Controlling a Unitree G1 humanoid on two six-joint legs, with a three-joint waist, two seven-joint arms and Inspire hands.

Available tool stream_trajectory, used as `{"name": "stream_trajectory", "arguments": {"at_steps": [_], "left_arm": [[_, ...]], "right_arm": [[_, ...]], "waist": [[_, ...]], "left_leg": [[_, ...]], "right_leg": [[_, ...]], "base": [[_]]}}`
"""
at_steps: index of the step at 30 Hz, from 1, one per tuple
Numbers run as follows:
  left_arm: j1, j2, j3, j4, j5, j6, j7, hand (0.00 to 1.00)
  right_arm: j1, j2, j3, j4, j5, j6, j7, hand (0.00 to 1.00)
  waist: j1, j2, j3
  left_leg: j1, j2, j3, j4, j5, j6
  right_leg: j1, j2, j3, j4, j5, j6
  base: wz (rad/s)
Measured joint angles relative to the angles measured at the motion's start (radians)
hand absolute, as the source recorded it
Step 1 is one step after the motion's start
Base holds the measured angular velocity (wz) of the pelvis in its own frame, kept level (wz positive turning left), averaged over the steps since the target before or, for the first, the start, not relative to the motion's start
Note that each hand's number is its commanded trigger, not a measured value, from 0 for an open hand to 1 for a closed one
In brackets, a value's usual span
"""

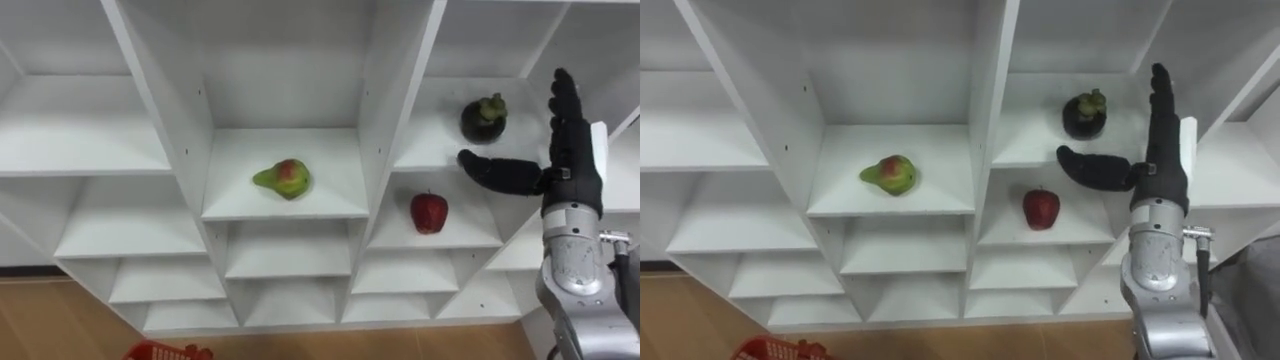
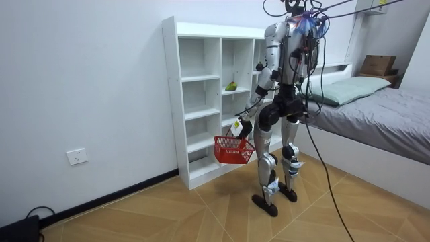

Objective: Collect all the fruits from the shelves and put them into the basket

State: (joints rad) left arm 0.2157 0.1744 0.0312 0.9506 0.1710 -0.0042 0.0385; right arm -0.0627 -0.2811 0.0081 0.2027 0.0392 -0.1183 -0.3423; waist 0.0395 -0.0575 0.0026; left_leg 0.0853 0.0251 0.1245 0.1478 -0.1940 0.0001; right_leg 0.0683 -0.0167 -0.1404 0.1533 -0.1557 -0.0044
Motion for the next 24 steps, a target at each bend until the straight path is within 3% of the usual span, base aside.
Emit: {"name": "stream_trajectory", "arguments": {"at_steps": [2,11,18,24], "left_arm": [[0.002,0.001,0.004,-0.011,0.0,0.001,0.001,1.0],[0.004,0.003,0.004,-0.011,0.001,0.002,-0.003,1.0],[0.008,0.002,0.004,-0.011,0.001,0.007,-0.006,1.0],[0.006,0.0,0.004,-0.027,0.02,0.011,-0.012,1.0]], "right_arm": [[-0.011,-0.001,0.0,0.008,0.002,0.013,0.012,0.0],[-0.106,-0.006,0.001,0.122,0.072,0.023,0.055,0.0],[-0.128,-0.011,0.002,0.149,0.115,0.024,0.073,0.0],[-0.157,-0.021,0.002,0.178,0.114,0.025,0.073,0.0]], "waist": [[0.008,-0.005,-0.0019],[0.023,-0.022,0.0065],[0.024,-0.015,0.0091],[0.024,-0.009,0.0047]], "left_leg": [[-0.001,0.0,0.0,0.001,0.0,0.0],[-0.005,-0.001,-0.021,0.005,0.0,0.0],[-0.014,-0.002,-0.031,0.01,0.0,0.0],[-0.018,-0.003,-0.038,0.017,0.0,0.0]], "right_leg": [[-0.002,0.0,0.0,0.0,0.0,0.0],[0.004,-0.003,-0.018,0.0,0.0,0.0],[0.004,-0.004,-0.028,0.0,0.0,0.0],[0.002,-0.006,-0.035,0.0,0.0,0.0]], "base": [[0.0],[0.05],[0.04],[0.03]]}}
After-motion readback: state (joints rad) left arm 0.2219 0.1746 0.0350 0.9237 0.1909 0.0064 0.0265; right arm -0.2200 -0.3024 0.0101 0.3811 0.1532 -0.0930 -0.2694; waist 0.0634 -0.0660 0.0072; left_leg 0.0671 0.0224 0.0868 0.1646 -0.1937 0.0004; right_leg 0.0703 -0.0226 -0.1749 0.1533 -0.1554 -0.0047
